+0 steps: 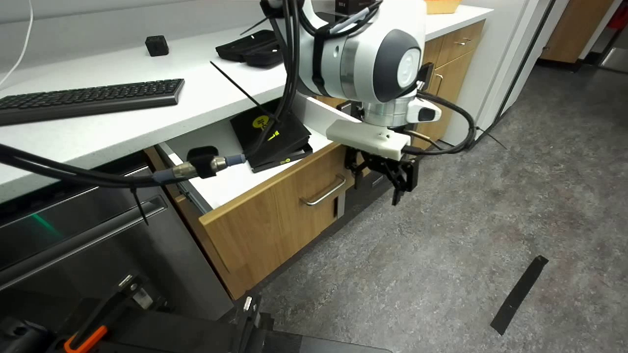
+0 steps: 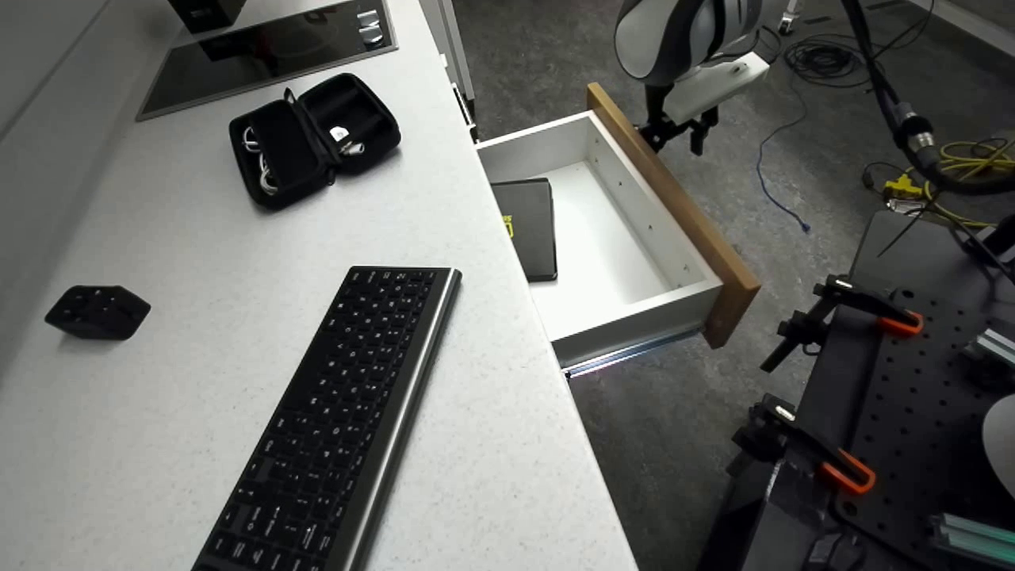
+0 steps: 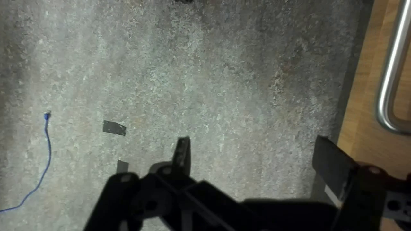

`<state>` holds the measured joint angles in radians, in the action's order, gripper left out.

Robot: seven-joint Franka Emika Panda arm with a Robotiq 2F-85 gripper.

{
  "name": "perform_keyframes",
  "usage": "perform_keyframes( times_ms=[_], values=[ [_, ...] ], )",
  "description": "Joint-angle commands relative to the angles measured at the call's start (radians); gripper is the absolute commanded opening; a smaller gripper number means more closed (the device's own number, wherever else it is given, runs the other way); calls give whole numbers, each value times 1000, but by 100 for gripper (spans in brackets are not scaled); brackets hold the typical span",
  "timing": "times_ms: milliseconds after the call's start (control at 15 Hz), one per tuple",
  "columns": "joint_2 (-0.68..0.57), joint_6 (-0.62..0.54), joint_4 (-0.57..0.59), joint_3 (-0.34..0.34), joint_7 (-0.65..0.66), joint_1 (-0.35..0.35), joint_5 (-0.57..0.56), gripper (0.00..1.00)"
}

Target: Close the top drawer of the cabinet.

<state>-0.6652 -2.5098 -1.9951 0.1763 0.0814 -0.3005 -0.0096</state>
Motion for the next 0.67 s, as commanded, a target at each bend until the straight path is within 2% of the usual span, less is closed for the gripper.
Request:
perform_keyframes(
  times_ms=[0,267,333,600],
  values=[
    [-68,112,139,-65,-60,11,52,100],
    [-124,206,254,-72,-28,62,31,100],
    [-76,152,169,-58,-32,57,27,100],
    [-109,173,221,-61,-30,75,25,100]
  ],
)
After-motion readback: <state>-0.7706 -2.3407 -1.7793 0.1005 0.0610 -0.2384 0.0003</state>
